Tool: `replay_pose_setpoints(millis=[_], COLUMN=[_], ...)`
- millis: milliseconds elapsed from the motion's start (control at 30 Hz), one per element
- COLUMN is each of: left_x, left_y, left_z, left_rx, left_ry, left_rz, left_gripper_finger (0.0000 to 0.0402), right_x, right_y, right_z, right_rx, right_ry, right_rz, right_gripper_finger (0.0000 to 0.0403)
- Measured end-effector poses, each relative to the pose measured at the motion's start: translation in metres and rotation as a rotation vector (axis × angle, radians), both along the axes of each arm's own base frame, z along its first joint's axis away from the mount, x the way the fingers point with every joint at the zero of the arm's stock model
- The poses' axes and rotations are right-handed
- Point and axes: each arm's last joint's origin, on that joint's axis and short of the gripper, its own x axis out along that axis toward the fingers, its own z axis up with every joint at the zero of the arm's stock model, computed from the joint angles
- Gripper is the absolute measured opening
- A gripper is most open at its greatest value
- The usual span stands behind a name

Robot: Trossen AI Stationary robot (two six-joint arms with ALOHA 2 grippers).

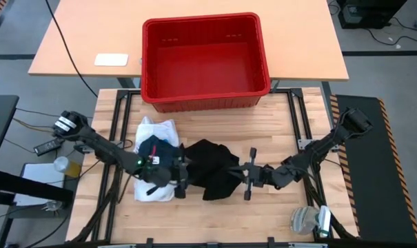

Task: Fold laundry
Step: Fold the black shirt

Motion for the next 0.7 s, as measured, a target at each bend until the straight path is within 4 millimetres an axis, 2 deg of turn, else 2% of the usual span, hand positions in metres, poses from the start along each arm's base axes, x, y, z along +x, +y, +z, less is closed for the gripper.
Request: replay_pose_setpoints(millis=[100,200,400,500,633,700], left_x=[0.009,0.017,0.027,0.029,0.03,0.029], left_y=[0.01,0.022,0.04,0.045,0.053,0.057], left_z=[0.004,0.008,0.013,0.011,0.013,0.021], left_rx=[-0.005,-0.066,-0.135,-0.104,-0.065,-0.038], left_ry=[0.002,-0.002,-0.041,-0.029,-0.026,-0.043], left_rz=[0.018,-0.045,-0.117,-0.157,-0.175,-0.176], left_gripper_finger=[0.0287,0.0283,0.0238,0.0178,0.0038,0.0015], right_x=[0.001,0.002,0.005,0.007,0.01,0.009], right_y=[-0.001,-0.001,-0.003,-0.006,-0.009,-0.009], right_z=[0.0,0.001,0.003,0.003,0.003,0.003], right_rx=[0.009,0.012,0.024,0.031,0.039,0.041], right_ry=[0.002,-0.006,-0.019,-0.021,-0.019,-0.02], right_rz=[0.045,0.063,0.139,0.18,0.213,0.212], right_gripper_finger=[0.0031,0.0031,0.0031,0.0033,0.0041,0.0055])
